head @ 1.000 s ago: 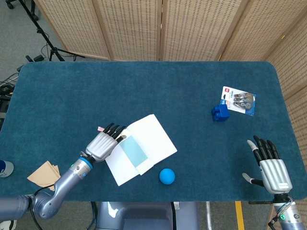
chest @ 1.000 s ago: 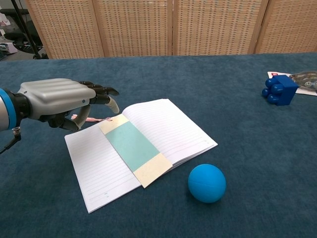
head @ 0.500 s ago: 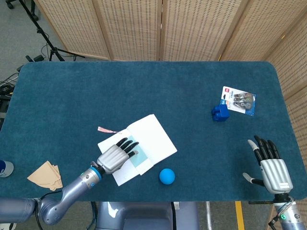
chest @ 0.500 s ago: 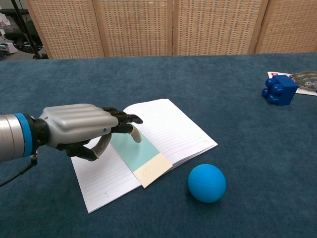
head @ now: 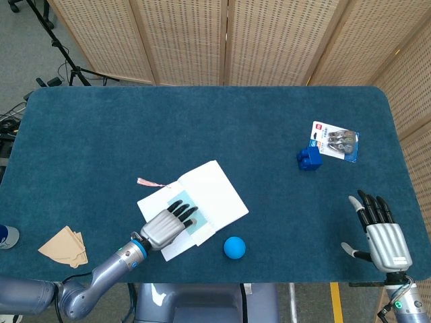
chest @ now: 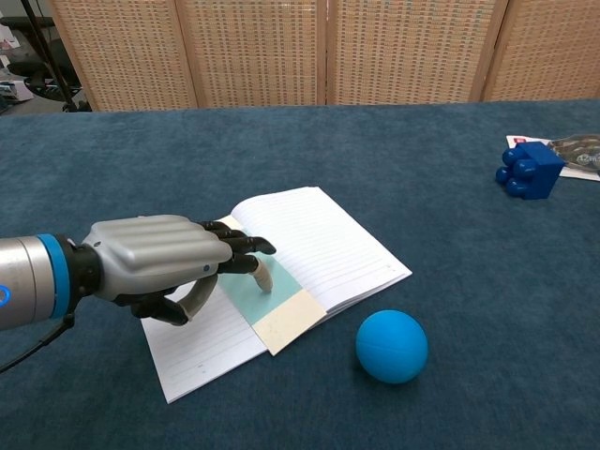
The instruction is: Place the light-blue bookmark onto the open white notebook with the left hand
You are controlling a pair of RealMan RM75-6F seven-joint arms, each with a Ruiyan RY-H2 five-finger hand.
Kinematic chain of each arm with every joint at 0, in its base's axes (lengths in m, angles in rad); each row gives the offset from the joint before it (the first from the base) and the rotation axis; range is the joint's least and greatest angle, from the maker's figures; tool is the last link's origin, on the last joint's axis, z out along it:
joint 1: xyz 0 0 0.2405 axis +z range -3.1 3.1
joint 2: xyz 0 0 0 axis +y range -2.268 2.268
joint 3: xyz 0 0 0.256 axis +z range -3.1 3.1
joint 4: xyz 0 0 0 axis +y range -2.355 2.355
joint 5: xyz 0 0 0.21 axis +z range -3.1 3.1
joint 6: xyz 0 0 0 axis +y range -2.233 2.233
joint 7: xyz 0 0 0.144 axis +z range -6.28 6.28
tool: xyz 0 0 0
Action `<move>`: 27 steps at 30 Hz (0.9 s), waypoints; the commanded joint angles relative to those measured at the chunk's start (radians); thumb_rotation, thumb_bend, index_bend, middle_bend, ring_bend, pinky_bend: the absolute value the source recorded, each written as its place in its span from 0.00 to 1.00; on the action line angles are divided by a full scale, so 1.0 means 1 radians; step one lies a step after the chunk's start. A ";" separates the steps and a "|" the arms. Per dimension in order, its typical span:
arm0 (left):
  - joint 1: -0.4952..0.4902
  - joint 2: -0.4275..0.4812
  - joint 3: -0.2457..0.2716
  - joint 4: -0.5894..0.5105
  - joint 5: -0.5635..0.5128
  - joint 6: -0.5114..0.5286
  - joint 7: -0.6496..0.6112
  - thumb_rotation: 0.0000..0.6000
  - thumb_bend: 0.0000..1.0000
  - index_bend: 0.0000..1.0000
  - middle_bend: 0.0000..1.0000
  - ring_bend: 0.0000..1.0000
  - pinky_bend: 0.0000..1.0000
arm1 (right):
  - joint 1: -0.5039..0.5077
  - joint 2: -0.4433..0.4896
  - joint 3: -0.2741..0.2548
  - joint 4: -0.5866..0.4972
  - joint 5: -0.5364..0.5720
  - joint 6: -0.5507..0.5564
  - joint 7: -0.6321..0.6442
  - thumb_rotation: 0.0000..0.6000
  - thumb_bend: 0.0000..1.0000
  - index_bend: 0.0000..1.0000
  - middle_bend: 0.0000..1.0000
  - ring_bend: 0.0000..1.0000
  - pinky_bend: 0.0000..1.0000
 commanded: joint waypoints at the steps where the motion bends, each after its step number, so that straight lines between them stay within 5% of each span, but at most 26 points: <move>1: -0.001 -0.001 0.003 0.001 -0.002 0.000 0.002 1.00 1.00 0.21 0.00 0.00 0.00 | 0.000 0.000 0.000 0.000 0.000 0.000 0.000 1.00 0.09 0.00 0.00 0.00 0.00; 27: 0.003 0.003 0.030 0.011 0.006 0.013 0.020 1.00 1.00 0.21 0.00 0.00 0.00 | -0.001 0.000 -0.002 -0.003 -0.005 0.002 -0.004 1.00 0.09 0.00 0.00 0.00 0.00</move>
